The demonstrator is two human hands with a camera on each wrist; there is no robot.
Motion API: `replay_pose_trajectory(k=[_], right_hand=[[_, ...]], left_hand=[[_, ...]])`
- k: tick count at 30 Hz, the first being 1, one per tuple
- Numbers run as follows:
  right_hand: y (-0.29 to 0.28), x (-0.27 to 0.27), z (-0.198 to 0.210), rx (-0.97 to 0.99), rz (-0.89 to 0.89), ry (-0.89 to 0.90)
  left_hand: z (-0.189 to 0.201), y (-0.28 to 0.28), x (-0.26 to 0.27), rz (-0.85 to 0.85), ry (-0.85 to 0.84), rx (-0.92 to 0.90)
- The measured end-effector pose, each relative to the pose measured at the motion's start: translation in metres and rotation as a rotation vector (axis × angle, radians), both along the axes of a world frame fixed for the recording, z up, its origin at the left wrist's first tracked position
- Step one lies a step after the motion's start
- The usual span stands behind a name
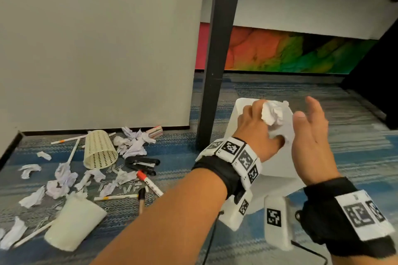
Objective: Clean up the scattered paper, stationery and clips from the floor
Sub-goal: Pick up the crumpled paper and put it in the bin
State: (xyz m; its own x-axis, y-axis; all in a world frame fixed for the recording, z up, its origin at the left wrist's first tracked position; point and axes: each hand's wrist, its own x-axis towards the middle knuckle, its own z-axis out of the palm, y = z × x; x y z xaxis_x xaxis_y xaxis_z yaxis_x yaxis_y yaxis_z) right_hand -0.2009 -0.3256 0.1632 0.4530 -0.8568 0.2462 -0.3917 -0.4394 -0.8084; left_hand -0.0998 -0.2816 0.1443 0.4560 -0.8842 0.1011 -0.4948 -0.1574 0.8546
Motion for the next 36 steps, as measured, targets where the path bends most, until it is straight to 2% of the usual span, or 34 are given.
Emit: replay_pose_trajectory(k=[2, 6, 8, 12, 16, 18, 20, 23, 26, 31, 36], right_hand=[[-0.003, -0.006, 0.0, 0.016, -0.029, -0.028], [0.002, -0.009, -0.001, -0.091, -0.119, -0.131], [0.011, -0.003, 0.001, -0.161, -0.108, -0.173], [0.045, 0.029, 0.01, -0.259, 0.074, -0.136], [0.087, 0.085, -0.012, -0.255, 0.333, -0.081], [0.105, 0.117, -0.046, -0.223, 0.456, 0.006], [0.125, 0.147, -0.09, -0.171, 0.594, 0.185], [0.154, 0.182, -0.158, -0.108, 0.785, 0.516], [0.174, 0.209, -0.205, -0.106, 0.896, 0.751], [0.189, 0.262, -0.255, -0.248, 0.976, 0.872], [0.184, 0.288, -0.286, -0.455, 1.087, 1.072]], left_hand=[[-0.007, -0.002, -0.006, -0.02, 0.073, 0.053], [-0.008, 0.01, 0.0, -0.004, -0.019, 0.047], [-0.007, 0.024, 0.01, 0.035, -0.021, 0.008], [-0.017, 0.077, 0.046, 0.193, -0.117, -0.056], [-0.046, 0.158, 0.101, 0.339, -0.251, 0.099], [-0.069, 0.204, 0.129, 0.417, -0.315, 0.239], [-0.093, 0.25, 0.152, 0.49, -0.334, 0.413], [-0.124, 0.313, 0.176, 0.615, -0.293, 0.616], [-0.151, 0.359, 0.193, 0.75, -0.208, 0.728], [-0.192, 0.418, 0.215, 0.888, -0.113, 0.825], [-0.226, 0.447, 0.218, 1.053, -0.002, 0.876]])
